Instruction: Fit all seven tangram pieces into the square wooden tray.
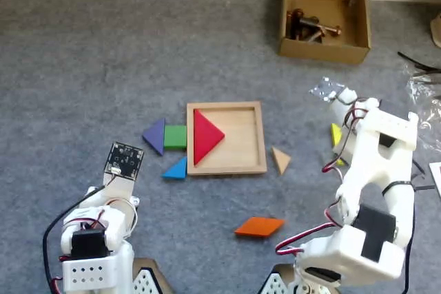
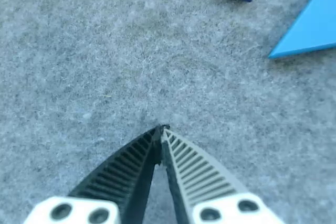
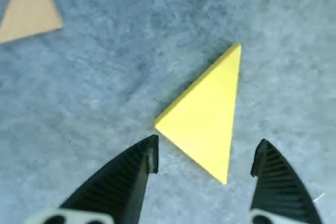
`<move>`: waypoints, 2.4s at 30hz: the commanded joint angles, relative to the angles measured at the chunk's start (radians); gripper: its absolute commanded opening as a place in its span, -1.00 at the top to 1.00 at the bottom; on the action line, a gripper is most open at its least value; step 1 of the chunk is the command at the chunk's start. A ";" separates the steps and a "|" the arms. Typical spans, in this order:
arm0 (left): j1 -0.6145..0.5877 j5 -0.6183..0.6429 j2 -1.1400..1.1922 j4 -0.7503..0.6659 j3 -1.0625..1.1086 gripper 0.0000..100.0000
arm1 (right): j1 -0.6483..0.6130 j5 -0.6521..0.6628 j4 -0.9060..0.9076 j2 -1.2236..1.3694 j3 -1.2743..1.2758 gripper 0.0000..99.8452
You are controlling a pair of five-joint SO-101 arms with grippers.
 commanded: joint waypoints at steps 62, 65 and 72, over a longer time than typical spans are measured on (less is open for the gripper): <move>-0.013 0.008 -0.007 0.006 0.021 0.97 | 0.007 -0.005 -0.163 0.136 0.090 0.62; -0.013 0.008 -0.007 0.006 0.021 0.97 | 0.007 -0.005 -0.162 0.134 0.090 0.62; -0.013 0.008 -0.007 0.006 0.021 0.97 | -0.059 -0.097 -0.160 0.134 0.087 0.62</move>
